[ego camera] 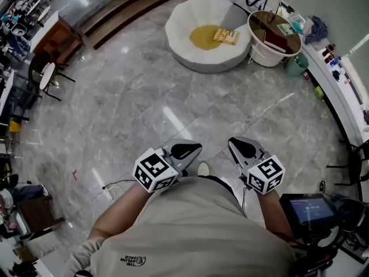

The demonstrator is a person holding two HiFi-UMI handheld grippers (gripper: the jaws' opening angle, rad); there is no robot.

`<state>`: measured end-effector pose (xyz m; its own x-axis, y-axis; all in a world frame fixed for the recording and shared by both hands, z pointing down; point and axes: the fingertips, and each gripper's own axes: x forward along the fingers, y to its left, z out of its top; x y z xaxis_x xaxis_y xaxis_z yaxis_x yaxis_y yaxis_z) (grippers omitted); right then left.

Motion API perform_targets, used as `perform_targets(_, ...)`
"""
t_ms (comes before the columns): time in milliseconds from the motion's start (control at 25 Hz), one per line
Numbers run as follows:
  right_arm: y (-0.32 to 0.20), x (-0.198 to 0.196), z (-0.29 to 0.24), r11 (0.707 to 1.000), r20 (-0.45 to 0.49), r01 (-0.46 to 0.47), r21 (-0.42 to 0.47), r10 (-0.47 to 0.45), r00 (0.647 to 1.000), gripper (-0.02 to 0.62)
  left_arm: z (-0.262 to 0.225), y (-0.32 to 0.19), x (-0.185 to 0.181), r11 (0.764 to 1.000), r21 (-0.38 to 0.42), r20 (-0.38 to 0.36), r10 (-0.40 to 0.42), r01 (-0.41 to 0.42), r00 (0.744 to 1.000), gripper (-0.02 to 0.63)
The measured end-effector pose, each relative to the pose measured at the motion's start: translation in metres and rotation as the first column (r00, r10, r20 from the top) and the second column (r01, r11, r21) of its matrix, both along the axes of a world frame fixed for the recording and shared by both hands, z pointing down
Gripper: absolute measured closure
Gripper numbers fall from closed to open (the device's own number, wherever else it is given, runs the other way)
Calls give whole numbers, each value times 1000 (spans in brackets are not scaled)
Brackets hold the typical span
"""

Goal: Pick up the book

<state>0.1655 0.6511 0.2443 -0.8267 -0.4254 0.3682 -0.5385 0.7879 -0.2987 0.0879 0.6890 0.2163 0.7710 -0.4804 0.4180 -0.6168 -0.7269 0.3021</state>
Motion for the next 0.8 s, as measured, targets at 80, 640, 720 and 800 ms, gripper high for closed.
perform_targets(80,-13,-1,6,1000,6,-18,-10,18,1000,551,4,-11,-3,1000,-6,2,12,-11,1000,598)
perform_targets(640,-205,-80,39,978,-34,-167,-121,164,986,482,23,-223,-90,989,-17,-65,146,-147,987,597)
perform_targets(720,-240,-100,36,975,-46,-186,-123,182,982,482,16,-254,-110,984,-13,-70,175,-176,982,598)
perform_targets(800,-271,-116,35,970,-55,-211,-122,205,977,482,16,-281,-132,978,-10,-57,208,-209,977,598)
